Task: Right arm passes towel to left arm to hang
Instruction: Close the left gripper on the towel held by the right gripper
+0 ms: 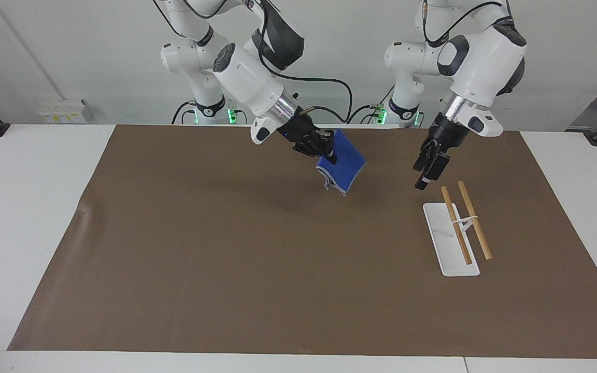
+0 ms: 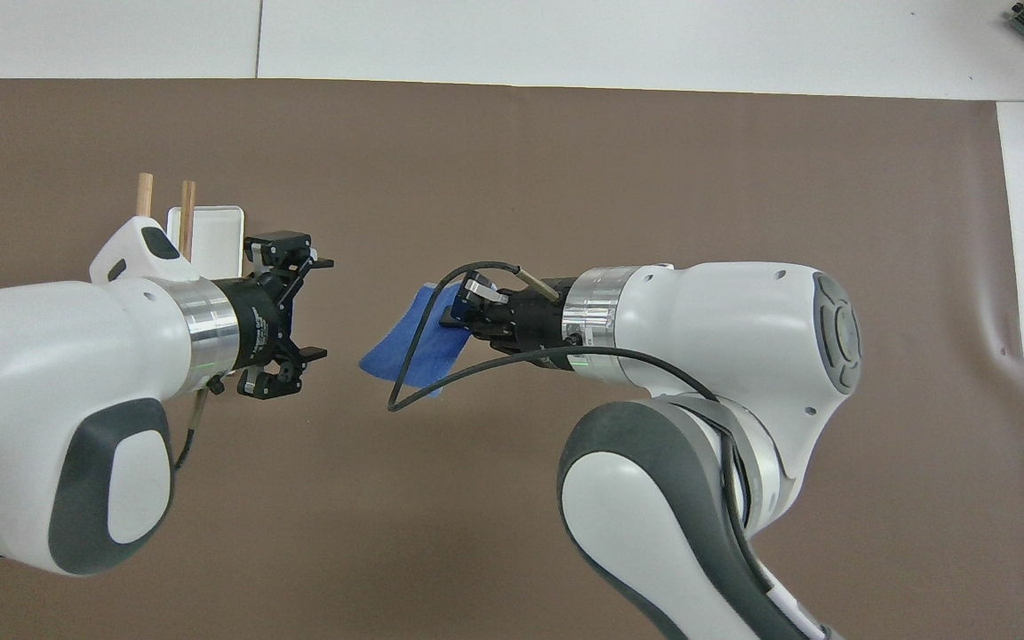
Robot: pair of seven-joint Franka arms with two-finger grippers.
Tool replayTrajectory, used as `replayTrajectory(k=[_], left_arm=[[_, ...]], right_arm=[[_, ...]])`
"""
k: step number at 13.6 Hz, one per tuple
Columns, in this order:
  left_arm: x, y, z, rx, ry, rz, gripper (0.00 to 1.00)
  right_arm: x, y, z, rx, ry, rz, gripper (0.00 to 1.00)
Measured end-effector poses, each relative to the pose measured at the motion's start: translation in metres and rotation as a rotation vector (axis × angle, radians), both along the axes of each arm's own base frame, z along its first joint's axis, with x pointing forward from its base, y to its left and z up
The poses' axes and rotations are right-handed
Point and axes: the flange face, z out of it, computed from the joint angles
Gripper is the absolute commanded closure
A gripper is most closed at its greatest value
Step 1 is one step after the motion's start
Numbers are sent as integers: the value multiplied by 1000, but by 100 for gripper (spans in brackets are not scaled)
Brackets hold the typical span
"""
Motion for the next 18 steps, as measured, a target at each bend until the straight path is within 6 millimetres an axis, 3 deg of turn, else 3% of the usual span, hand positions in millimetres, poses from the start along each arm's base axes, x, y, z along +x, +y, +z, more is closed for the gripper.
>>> replayTrajectory(k=[3,12,18], left_arm=[[-17,-17,-6,-29,56,93,0],[-18,-25,3,-80,32,182,0],[-26,-25,-19,-71,89,232,0]], right_arm=[[0,0,-1,0,2,0,100],[1,0,-2,0,3,-1,100],[1,-1,-2,0,3,-3,100]])
